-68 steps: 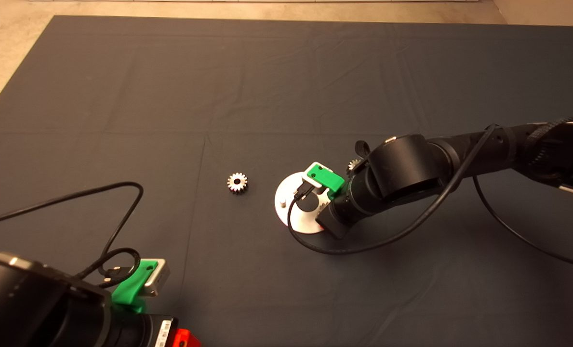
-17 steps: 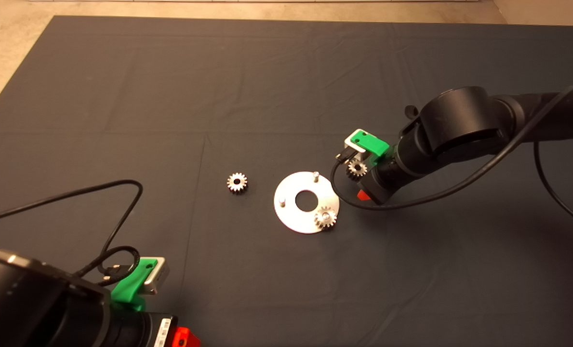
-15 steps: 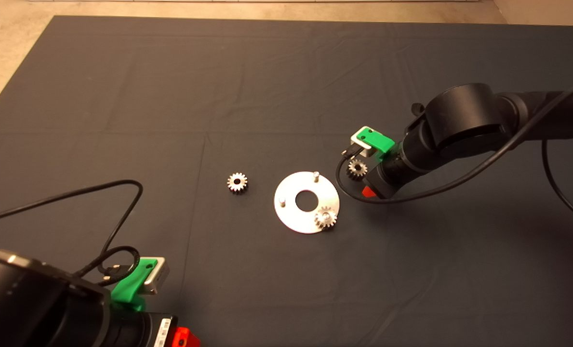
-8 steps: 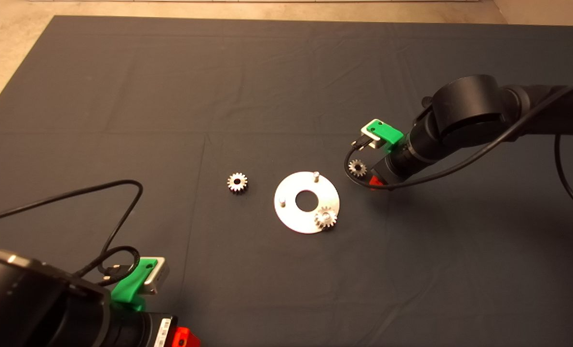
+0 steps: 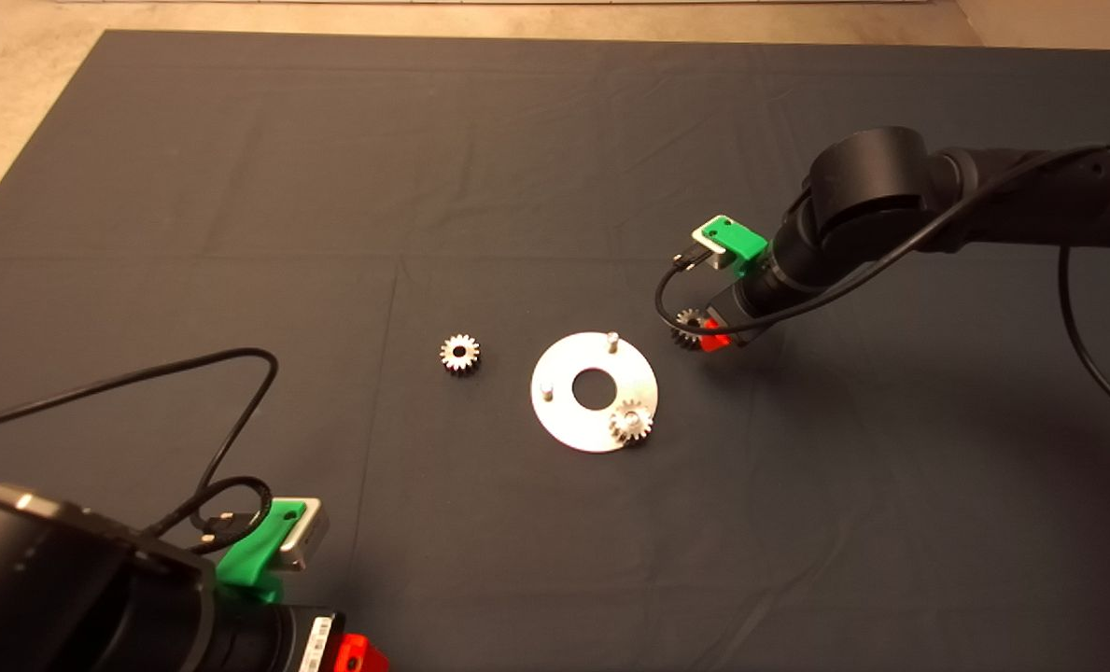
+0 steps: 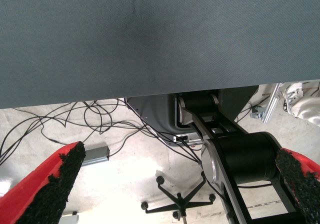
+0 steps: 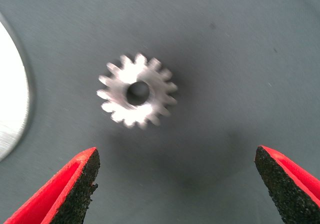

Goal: Install three planetary gears onto the carrier pins

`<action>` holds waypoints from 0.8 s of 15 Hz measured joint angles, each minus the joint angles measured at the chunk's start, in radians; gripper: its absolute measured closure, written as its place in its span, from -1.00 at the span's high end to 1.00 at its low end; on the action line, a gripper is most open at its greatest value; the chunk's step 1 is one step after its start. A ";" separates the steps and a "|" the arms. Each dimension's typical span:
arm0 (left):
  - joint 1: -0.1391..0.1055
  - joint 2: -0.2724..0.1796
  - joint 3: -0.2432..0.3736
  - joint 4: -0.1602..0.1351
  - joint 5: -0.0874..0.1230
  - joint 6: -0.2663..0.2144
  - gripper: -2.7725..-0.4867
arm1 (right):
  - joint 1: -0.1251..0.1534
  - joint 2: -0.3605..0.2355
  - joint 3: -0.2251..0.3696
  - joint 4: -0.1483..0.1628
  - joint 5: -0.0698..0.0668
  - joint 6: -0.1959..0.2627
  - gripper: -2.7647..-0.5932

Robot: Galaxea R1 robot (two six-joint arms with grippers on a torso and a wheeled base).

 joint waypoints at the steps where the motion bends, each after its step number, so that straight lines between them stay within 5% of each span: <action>1: 0.000 0.000 0.000 0.000 0.000 0.000 1.00 | 0.000 0.012 -0.004 0.000 0.000 0.000 0.58; 12: 0.000 -0.001 0.000 0.000 0.000 0.000 1.00 | -0.003 0.043 -0.023 0.000 0.003 -0.003 0.58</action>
